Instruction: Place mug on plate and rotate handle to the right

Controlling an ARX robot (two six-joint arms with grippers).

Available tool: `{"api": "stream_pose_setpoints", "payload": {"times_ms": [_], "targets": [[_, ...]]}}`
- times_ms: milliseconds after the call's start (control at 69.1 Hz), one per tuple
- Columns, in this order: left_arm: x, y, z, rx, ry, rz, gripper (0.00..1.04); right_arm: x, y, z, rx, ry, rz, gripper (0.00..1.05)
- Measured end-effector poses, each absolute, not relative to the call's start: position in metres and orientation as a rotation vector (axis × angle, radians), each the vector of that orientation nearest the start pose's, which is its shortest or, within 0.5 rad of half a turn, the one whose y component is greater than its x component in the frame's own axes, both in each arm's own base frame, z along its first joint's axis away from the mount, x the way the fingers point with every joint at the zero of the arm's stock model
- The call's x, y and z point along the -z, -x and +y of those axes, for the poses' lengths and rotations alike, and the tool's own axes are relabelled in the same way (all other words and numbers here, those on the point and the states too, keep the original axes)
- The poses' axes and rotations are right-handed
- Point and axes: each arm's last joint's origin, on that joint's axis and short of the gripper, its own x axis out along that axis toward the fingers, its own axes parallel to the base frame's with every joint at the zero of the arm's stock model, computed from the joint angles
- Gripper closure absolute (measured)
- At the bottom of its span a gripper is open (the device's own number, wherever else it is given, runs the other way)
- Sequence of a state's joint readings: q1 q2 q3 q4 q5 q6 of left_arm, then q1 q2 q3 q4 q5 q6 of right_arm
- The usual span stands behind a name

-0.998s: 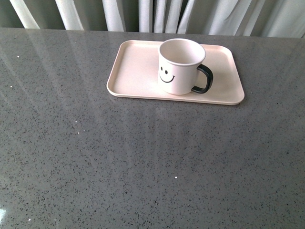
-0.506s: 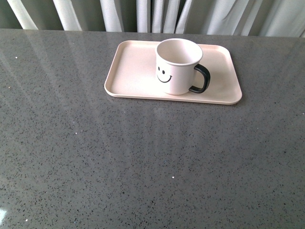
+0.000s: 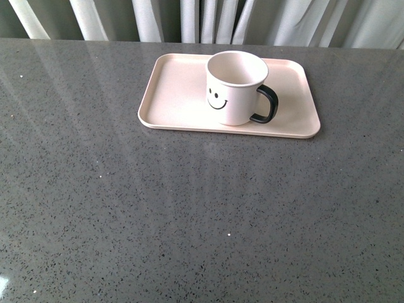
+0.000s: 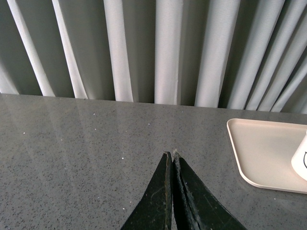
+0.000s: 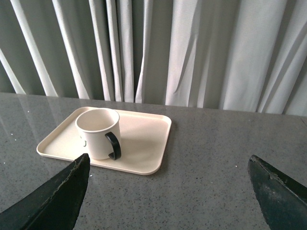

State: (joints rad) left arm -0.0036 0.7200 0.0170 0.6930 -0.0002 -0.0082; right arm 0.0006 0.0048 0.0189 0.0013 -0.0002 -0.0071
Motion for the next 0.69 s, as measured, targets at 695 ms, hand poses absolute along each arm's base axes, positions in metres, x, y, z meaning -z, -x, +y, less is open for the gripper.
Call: {"api": "stream_pose_setpoints", "payload": {"times_ms": [695], "targets": [[-0.171,-0.118,0.0,0.003,0.008,-0.014,1.03,-0.17,-0.097,0.0,-0.001,0.007,-0.015,0.09]]}}
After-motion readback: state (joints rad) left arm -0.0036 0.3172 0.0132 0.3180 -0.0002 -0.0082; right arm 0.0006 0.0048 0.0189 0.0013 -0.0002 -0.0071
